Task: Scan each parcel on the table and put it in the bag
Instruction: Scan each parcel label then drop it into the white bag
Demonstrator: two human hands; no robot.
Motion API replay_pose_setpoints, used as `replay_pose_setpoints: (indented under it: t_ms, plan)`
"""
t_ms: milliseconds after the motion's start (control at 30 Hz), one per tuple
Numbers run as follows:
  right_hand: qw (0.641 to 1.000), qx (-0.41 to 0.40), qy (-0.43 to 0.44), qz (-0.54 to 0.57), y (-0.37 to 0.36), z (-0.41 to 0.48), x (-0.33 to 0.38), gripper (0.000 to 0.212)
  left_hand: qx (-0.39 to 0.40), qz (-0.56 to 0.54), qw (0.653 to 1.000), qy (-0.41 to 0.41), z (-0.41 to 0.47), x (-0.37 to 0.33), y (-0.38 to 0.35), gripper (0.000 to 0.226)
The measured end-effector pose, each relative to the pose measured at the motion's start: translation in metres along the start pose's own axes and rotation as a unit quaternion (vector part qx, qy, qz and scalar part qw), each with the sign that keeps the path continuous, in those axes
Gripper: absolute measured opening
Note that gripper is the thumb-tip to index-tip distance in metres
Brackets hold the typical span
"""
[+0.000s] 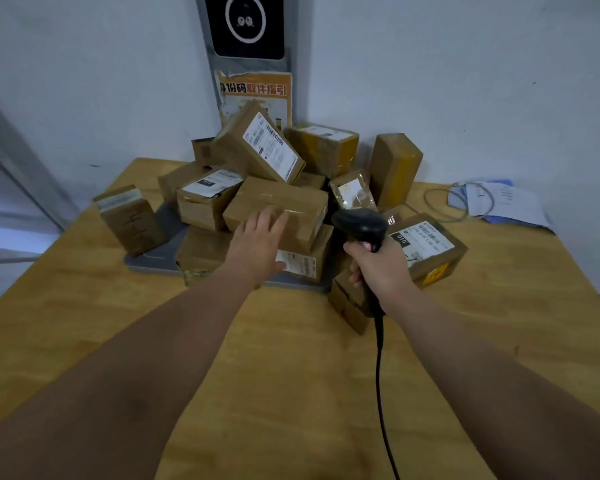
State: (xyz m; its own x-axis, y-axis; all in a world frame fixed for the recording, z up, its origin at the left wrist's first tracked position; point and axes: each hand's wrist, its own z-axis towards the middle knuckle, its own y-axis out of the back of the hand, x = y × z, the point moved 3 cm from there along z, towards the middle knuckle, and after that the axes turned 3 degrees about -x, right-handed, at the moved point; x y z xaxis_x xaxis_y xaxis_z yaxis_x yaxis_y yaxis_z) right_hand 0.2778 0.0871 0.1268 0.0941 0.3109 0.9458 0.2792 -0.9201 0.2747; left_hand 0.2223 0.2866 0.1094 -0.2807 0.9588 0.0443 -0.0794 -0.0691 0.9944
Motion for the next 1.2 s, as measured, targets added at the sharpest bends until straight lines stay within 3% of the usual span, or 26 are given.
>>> replay_pose_setpoints:
  t_ms: [267, 400, 533, 733, 833, 933, 1067, 1133, 1200]
  plan:
    - [0.999, -0.044, -0.003, 0.011, -0.013, 0.035, -0.002, 0.011, 0.181, 0.026, 0.969, -0.164, 0.090, 0.004, 0.023, 0.129]
    - [0.999, -0.050, 0.004, 0.020, -0.012, 0.051, 0.009, 0.016, 0.220, 0.088, 0.949, -0.208, 0.116, -0.015, 0.019, 0.133]
    - [0.999, -0.030, -0.011, 0.040, -0.010, 0.055, 0.006, 0.020, 0.151, 0.083, 0.958, -0.231, 0.115, -0.024, 0.024, 0.120]
    - [0.957, 0.018, -0.128, 0.261, 0.007, 0.045, -0.004, 0.026, -0.034, -0.161, 0.969, -0.182, 0.069, -0.017, 0.058, 0.110]
    - [0.923, 0.088, -0.186, 0.324, 0.001, 0.034, -0.006, 0.033, -0.177, -0.370, 0.907, -0.100, 0.037, -0.016, 0.068, 0.104]
    - [0.885, 0.183, -0.237, 0.358, -0.019, 0.018, -0.002, 0.056, -0.275, -0.417, 0.862, -0.091, 0.006, -0.027, 0.057, 0.099]
    - [0.848, 0.214, -0.236, 0.423, -0.028, 0.000, -0.005, 0.057, -0.266, -0.442, 0.852, -0.092, -0.035, -0.030, 0.031, 0.089]
    - [0.849, 0.214, -0.210, 0.435, -0.024, -0.009, -0.010, 0.056, -0.250, -0.489, 0.832, -0.086, -0.057, -0.024, 0.028, 0.065]
    - [0.868, 0.194, -0.180, 0.420, -0.021, -0.018, -0.014, 0.052, -0.217, -0.563, 0.797, -0.018, -0.074, -0.017, 0.029, 0.051]
